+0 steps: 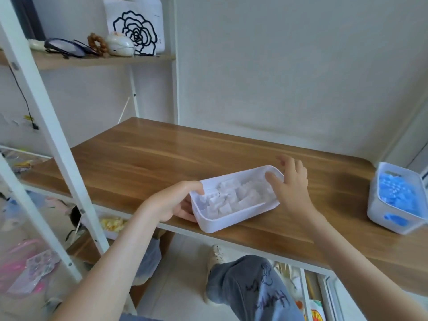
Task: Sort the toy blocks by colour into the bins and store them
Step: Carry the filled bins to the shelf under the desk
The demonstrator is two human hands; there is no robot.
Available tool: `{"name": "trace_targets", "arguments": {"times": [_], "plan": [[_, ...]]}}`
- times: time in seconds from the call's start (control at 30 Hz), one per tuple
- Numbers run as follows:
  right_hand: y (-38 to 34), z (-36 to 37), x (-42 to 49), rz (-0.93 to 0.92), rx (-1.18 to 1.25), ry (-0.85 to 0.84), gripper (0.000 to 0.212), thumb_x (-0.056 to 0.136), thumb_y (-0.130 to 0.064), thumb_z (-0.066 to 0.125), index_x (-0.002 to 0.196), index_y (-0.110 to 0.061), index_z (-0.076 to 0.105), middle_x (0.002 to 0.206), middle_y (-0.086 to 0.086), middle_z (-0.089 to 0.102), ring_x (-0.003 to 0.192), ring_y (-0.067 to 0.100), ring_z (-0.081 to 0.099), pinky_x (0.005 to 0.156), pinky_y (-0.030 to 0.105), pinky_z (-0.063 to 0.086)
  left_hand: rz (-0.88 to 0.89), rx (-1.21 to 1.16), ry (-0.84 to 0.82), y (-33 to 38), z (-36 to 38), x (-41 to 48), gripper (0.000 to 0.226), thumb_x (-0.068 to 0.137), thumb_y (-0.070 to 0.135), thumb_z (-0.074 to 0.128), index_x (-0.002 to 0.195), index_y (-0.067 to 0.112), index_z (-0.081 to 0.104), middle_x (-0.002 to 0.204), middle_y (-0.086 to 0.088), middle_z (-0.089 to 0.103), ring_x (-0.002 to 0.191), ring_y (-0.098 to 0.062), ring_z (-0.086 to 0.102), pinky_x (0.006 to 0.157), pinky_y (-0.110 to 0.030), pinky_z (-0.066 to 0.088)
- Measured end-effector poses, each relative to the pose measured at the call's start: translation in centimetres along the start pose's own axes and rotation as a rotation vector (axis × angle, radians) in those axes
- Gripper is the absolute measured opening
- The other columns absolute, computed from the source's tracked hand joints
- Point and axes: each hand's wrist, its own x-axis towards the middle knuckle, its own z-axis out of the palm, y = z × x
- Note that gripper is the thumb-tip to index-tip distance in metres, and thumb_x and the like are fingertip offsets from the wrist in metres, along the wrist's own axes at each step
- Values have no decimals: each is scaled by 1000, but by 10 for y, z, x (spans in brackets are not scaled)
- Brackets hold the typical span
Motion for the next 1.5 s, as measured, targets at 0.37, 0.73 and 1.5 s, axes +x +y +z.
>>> {"name": "trace_targets", "arguments": {"times": [0.37,0.73,1.5], "plan": [[-12,8,-7,219,181,-338,29,92,-36,48,117,-23,58,118,-3,57,91,16,59,73,26,47,30,-57,-99,-30,-35,-32,54,62,47,70,104,14,69,98,-14,69,83,-26,66,59,-33,54],[-19,15,-25,333,228,-371,30,89,-32,43,101,-11,62,106,11,64,101,31,58,90,41,45,48,-219,8,-51,-35,-42,39,71,33,66,103,11,63,82,-9,69,67,-19,66,47,-24,49],[-67,44,-122,309,1008,-516,25,94,-7,44,108,-17,61,90,1,69,80,18,66,62,30,52,-9,-689,335,-108,-71,-73,31,77,44,65,86,14,63,82,-12,65,79,-30,63,75,-34,46]]}}
